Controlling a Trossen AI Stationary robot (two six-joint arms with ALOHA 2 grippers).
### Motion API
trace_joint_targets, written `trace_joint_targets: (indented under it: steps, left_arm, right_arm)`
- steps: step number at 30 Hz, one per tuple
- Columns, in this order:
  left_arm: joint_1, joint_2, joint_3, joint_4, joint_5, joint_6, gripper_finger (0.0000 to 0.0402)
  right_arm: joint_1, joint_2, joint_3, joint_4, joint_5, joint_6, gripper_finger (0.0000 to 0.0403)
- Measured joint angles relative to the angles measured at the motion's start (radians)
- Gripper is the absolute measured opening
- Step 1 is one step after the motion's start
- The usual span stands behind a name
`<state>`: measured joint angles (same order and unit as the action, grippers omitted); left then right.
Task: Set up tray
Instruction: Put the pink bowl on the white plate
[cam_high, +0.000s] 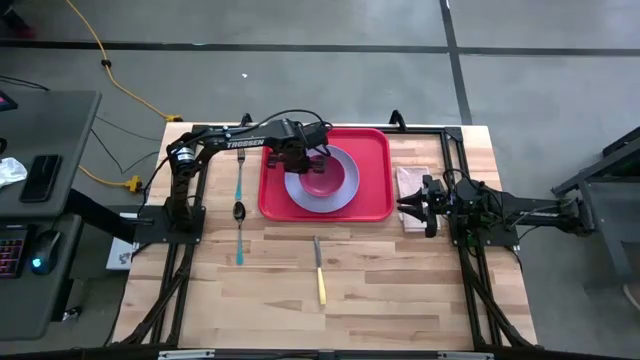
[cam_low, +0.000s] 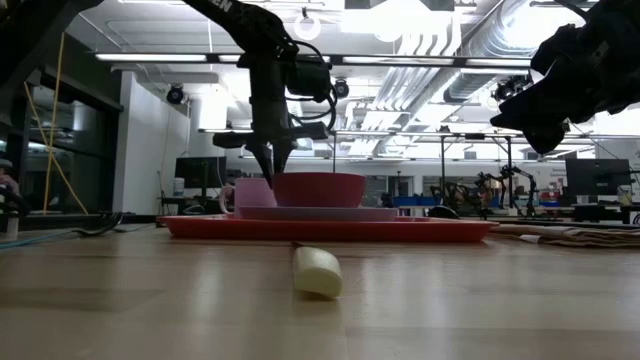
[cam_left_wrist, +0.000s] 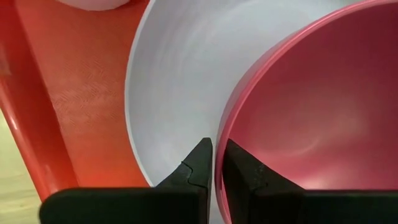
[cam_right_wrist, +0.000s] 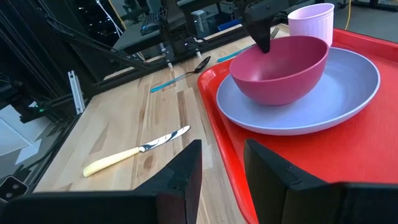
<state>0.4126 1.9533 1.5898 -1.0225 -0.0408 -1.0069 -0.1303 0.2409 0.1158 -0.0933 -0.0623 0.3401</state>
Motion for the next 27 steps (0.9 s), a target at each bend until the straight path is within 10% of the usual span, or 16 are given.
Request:
trace_joint_targets:
  steps: [27]
  left_arm:
    - [0.0, 0.0, 0.0, 0.003, -0.002, 0.033, 0.0065]
  right_arm:
    - [0.0, 0.0, 0.0, 0.0, -0.002, 0.018, 0.0098]
